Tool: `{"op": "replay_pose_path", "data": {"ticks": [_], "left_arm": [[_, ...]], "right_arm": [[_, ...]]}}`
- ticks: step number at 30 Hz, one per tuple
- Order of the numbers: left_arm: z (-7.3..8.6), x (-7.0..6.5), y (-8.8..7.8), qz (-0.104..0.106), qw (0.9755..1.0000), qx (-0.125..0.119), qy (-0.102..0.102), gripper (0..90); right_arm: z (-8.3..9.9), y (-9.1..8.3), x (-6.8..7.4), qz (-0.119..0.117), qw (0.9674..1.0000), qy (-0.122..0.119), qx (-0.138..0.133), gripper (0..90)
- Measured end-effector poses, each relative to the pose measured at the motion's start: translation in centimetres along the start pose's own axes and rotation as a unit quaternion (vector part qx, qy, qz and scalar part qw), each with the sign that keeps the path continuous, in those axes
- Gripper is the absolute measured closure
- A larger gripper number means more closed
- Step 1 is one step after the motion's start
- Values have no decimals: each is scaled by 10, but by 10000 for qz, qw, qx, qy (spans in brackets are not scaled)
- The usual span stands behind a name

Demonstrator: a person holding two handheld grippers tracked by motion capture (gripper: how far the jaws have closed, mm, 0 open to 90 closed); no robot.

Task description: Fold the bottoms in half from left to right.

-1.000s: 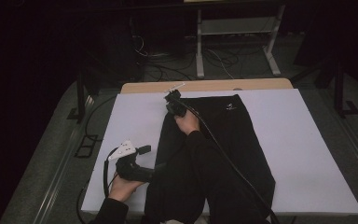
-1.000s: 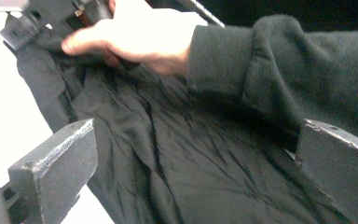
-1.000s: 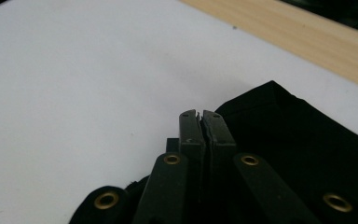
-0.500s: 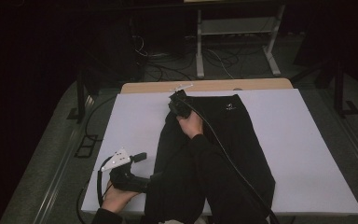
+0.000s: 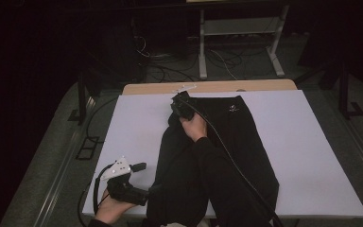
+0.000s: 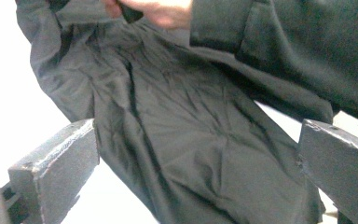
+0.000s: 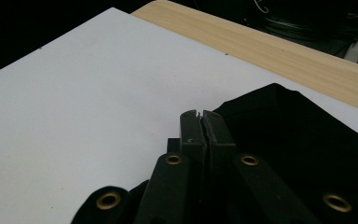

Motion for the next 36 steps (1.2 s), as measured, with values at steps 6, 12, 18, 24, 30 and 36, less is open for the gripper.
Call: {"op": "replay_pose_path", "data": {"ticks": [6, 12, 18, 24, 30, 36], "left_arm": [[13, 3, -7, 138, 9994, 250, -210, 0], [21, 0, -7, 280, 9980, 545, -156, 0], [29, -6, -2, 497, 9957, 754, -184, 0], [35, -9, 1, 724, 9921, 1001, -237, 5], [38, -7, 1, 770, 9911, 1063, -240, 41], [42, -6, 2, 922, 9882, 1175, -342, 108]], "right_arm": [[-1, -4, 0, -3, 10000, 50, -38, 865], [0, -5, 4, -32, 10000, -8, -52, 865], [1, -5, 7, -31, 10000, -2, -38, 865], [0, -6, 7, -42, 10000, -18, -68, 865], [1, -7, 7, -78, 9999, -8, -102, 865], [4, -7, 5, -100, 9999, 22, -115, 865]]}}
Point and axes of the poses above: each handheld gripper's, and its own axes: y roughly forward along the jaws, z roughly out of its underside, x roughly to its left, the point moved 8 cm from there along y, roughly forward along the jaws, and after that the axes turned 8 degrees about y, right-handed, at the moved point
